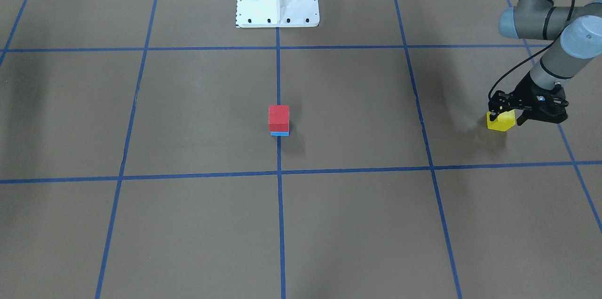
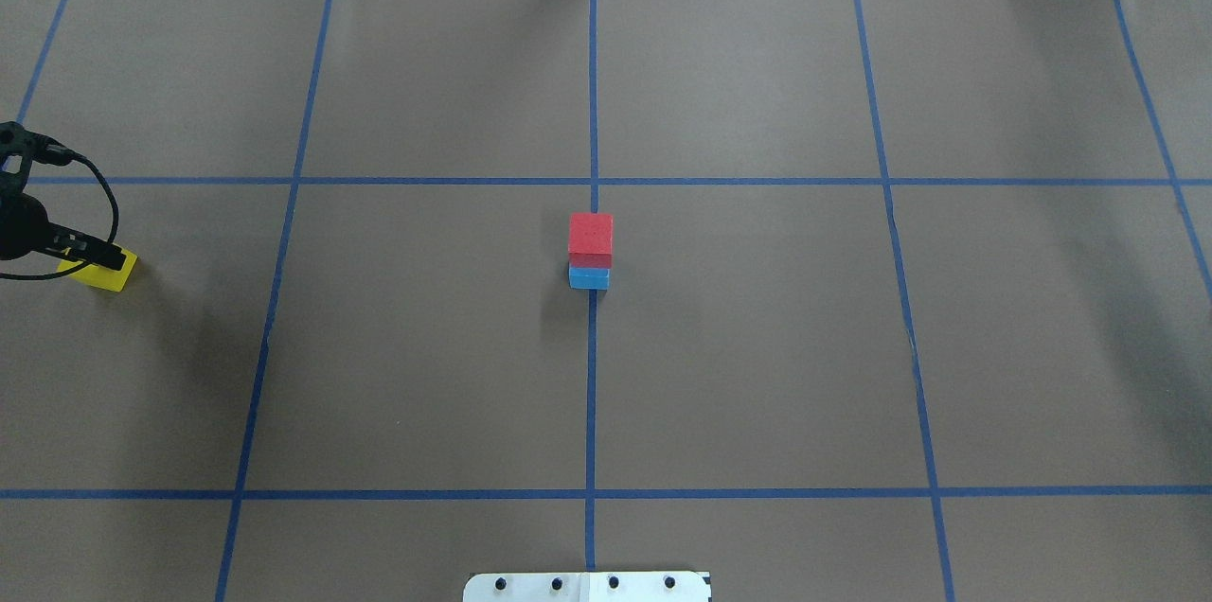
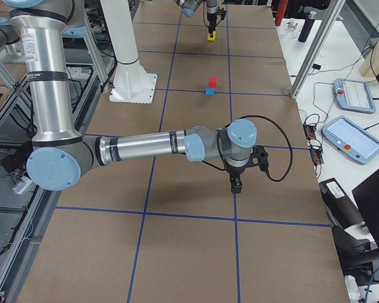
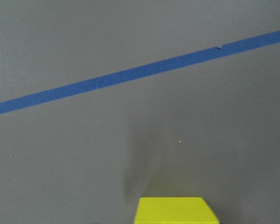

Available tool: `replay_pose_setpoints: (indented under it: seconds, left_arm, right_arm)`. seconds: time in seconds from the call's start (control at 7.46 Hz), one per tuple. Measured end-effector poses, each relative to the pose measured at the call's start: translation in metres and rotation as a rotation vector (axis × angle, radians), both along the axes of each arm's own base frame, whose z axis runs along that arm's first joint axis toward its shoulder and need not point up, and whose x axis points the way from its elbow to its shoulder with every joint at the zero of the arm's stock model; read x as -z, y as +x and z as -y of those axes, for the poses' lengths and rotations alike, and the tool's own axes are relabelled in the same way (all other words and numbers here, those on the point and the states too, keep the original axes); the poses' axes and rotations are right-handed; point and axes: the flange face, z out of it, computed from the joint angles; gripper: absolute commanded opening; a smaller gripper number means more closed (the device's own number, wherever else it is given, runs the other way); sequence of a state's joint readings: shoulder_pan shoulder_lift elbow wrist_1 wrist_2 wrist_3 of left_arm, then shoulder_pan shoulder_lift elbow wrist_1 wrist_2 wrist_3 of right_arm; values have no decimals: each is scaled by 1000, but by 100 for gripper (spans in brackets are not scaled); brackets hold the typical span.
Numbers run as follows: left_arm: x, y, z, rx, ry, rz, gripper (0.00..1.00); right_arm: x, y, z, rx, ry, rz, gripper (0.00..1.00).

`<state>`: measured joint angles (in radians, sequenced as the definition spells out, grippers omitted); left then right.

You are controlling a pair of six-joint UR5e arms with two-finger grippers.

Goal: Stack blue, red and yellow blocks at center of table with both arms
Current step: 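Carry the yellow cube with the left gripper above the red cube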

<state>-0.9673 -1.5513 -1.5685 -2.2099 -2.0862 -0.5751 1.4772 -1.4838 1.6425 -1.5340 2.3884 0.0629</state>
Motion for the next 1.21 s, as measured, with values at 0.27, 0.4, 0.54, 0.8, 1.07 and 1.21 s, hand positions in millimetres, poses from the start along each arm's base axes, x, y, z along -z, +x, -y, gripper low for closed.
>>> replay_pose_setpoints:
  seconds: [0.27, 0.4, 0.54, 0.8, 1.07, 1.21]
  left_arm:
    - [10, 4, -2, -25, -8, -32, 0]
    - [24, 6, -5, -57, -30, -75, 0]
    - [49, 7, -4, -75, -57, -98, 0]
    - [155, 23, 29, -71, -121, -83, 0]
    - [305, 69, 64, -15, -228, -75, 0]
    - [362, 108, 62, 11, -283, -88, 0]
  right_arm:
    - [0, 0, 0, 0, 0, 0, 100]
    - [0, 0, 0, 0, 0, 0, 100]
    - [1, 0, 0, 0, 1, 1, 100]
    - [1, 0, 1, 0, 1, 2, 100]
    - [1, 0, 1, 0, -1, 2, 100]
    - [0, 0, 2, 0, -2, 1, 100]
